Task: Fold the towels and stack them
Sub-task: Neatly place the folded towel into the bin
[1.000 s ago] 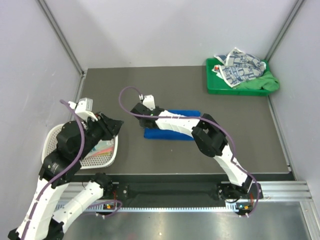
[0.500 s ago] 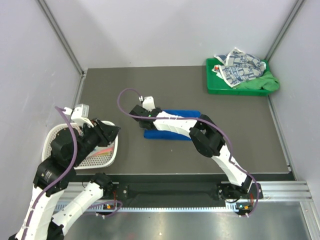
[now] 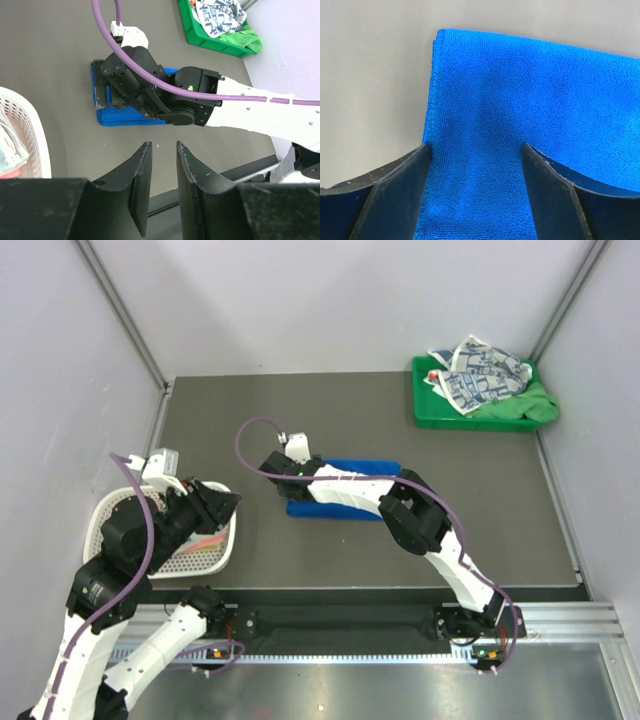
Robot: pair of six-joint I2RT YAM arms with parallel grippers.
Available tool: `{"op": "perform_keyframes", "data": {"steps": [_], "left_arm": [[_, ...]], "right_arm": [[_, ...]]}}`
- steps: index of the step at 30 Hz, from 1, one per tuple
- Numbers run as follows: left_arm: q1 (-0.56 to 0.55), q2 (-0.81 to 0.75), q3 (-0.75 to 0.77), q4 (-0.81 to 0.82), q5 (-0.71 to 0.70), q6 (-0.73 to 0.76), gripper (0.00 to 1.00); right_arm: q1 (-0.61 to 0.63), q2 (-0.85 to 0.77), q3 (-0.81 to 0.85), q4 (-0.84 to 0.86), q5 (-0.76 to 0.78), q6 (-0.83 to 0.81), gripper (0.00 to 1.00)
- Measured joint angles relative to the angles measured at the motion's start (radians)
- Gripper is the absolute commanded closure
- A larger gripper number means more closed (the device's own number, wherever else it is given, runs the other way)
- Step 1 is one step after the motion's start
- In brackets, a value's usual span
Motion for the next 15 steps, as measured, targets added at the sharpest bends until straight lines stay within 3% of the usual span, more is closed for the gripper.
{"op": "perform_keyframes", "data": {"steps": [15], "left_arm": [[0.000, 0.000, 0.000, 0.000, 0.005, 0.000, 0.69]], "right_arm": [[0.003, -0.053, -0.077, 0.075, -0.008, -0.003, 0.22]]}}
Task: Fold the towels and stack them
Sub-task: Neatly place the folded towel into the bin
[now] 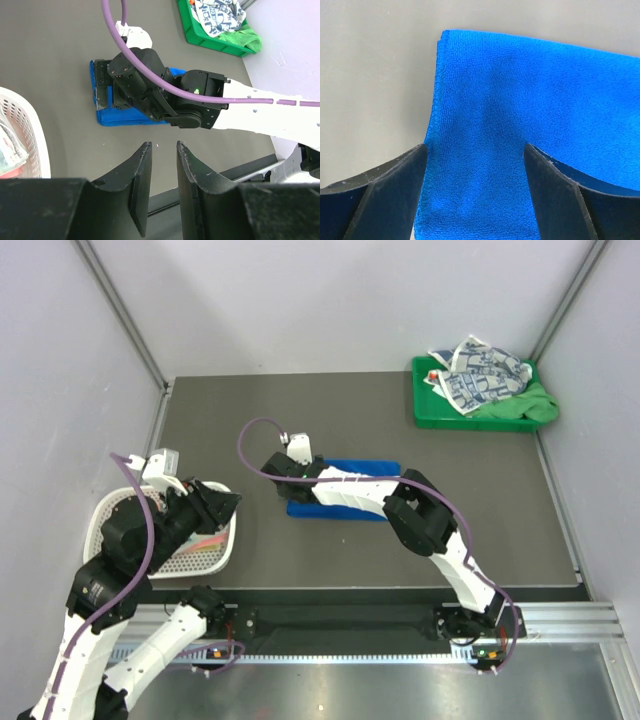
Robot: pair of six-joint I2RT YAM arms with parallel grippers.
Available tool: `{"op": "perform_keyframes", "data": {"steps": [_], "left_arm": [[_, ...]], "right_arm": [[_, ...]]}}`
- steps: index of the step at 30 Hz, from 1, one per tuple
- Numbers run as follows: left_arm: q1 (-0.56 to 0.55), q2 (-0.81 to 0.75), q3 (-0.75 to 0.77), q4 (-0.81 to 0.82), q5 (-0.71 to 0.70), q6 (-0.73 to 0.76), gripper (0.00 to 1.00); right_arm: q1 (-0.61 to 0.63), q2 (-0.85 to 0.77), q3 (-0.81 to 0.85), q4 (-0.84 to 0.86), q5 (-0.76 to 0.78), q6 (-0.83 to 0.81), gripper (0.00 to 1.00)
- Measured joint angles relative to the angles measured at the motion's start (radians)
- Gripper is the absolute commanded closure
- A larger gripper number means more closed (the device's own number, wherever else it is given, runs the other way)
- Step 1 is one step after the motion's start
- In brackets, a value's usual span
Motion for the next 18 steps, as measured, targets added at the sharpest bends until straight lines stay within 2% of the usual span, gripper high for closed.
{"op": "perform_keyframes", "data": {"steps": [18], "left_arm": [[0.000, -0.013, 0.025, 0.001, -0.005, 0.000, 0.68]], "right_arm": [[0.002, 0.000, -0.007, 0.013, -0.017, -0.001, 0.26]]}}
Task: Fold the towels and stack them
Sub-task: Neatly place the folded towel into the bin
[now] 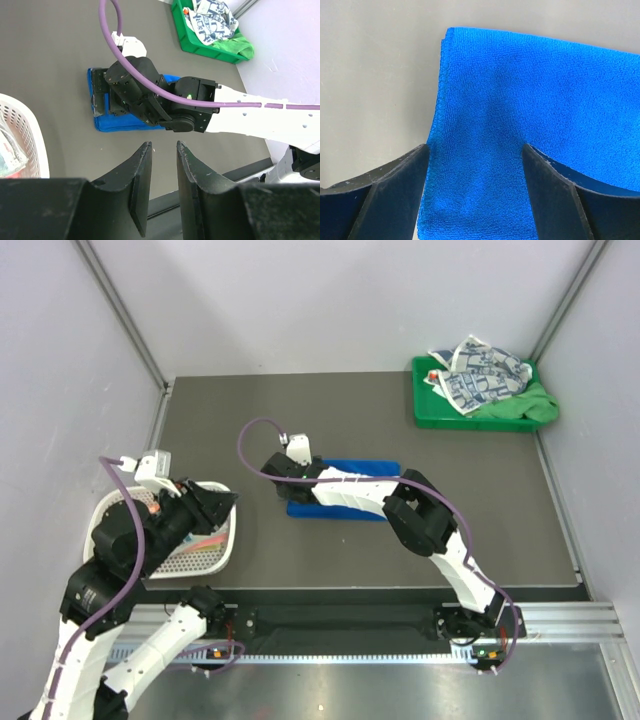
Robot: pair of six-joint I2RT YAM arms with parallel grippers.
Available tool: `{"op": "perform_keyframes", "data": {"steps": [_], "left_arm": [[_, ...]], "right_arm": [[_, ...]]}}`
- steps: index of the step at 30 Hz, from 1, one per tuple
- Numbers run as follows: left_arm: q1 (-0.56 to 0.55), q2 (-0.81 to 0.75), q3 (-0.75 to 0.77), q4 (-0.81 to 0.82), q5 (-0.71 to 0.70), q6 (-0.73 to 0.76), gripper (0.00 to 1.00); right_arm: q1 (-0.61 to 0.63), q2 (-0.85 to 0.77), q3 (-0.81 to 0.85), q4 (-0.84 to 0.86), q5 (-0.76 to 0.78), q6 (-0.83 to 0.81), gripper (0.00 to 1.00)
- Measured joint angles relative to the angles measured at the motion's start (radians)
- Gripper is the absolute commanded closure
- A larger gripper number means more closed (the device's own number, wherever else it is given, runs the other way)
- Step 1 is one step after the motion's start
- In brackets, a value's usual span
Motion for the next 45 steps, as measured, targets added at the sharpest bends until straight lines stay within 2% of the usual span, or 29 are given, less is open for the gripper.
{"op": "perform_keyframes", "data": {"steps": [8, 11, 20, 24, 28, 34, 45], "left_arm": [[0.000, 0.000, 0.005, 0.000, 0.000, 0.000, 0.68], [0.000, 0.000, 0.013, 0.000, 0.000, 0.000, 0.68], [0.000, 0.001, 0.025, 0.000, -0.007, 0.000, 0.68], [0.000, 0.001, 0.046, -0.001, -0.020, 0.000, 0.68], [0.000, 0.002, 0.077, -0.002, -0.032, 0.000, 0.69], [0.000, 0.003, 0.092, -0.002, -0.052, 0.000, 0.70], [0.000, 0.016, 0.092, -0.003, -0.071, 0.000, 0.70]], "right_arm": [[0.003, 0.011, 0.000, -0.017, 0.001, -0.001, 0.36], [0.004, 0.013, 0.000, -0.016, 0.001, 0.000, 0.43], [0.008, 0.002, -0.041, 0.039, 0.001, -0.019, 0.79], [0.002, -0.040, -0.122, 0.113, -0.018, -0.036, 0.90], [-0.019, -0.103, -0.231, 0.209, -0.100, -0.042, 1.00], [-0.039, -0.177, -0.347, 0.293, -0.231, -0.043, 1.00], [-0.100, -0.330, -0.621, 0.538, -0.582, 0.042, 1.00]]}}
